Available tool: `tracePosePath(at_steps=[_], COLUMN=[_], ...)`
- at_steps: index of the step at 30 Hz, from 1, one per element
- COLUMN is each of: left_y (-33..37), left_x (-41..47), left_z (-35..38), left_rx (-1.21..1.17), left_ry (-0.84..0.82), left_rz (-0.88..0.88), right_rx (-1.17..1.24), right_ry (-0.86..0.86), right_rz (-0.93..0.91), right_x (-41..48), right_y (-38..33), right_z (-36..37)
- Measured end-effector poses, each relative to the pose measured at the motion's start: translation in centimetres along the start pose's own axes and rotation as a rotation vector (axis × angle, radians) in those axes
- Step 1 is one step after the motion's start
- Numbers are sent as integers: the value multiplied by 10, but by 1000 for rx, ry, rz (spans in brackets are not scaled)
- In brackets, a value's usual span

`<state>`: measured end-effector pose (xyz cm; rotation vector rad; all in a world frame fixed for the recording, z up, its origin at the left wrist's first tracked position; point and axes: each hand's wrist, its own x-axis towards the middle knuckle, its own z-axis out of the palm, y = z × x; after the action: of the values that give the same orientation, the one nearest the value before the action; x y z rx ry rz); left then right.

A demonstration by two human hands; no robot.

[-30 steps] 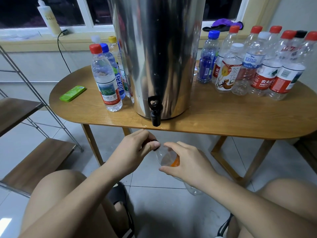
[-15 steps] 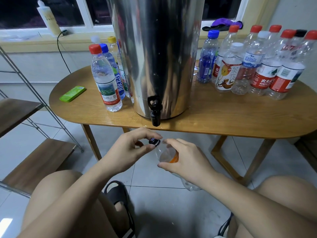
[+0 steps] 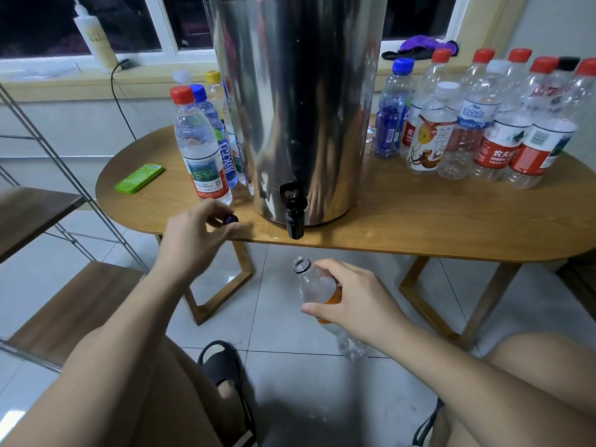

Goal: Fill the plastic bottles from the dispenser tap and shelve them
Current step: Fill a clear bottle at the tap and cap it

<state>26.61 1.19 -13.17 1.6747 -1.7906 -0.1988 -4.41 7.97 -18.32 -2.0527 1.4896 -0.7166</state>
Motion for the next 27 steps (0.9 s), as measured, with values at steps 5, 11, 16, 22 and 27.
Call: tracePosePath(at_steps=[5, 11, 16, 22, 27], left_y=[-11, -12, 16, 72, 96], left_x=[12, 7, -6, -19, -18], left_z=[2, 6, -5, -9, -3], left_rx=[60, 68, -175, -420, -410], left_ry=[-32, -30, 102, 25, -25], left_rz=[-107, -49, -3, 171, 258], right_rx=[5, 25, 59, 95, 113], right_ry=[2, 30, 45, 34, 52], right_rz=[-5, 5, 23, 32, 41], right_x=[1, 2, 3, 9, 18], right_y=[2, 5, 6, 6, 6], right_z=[1, 3, 4, 11, 23])
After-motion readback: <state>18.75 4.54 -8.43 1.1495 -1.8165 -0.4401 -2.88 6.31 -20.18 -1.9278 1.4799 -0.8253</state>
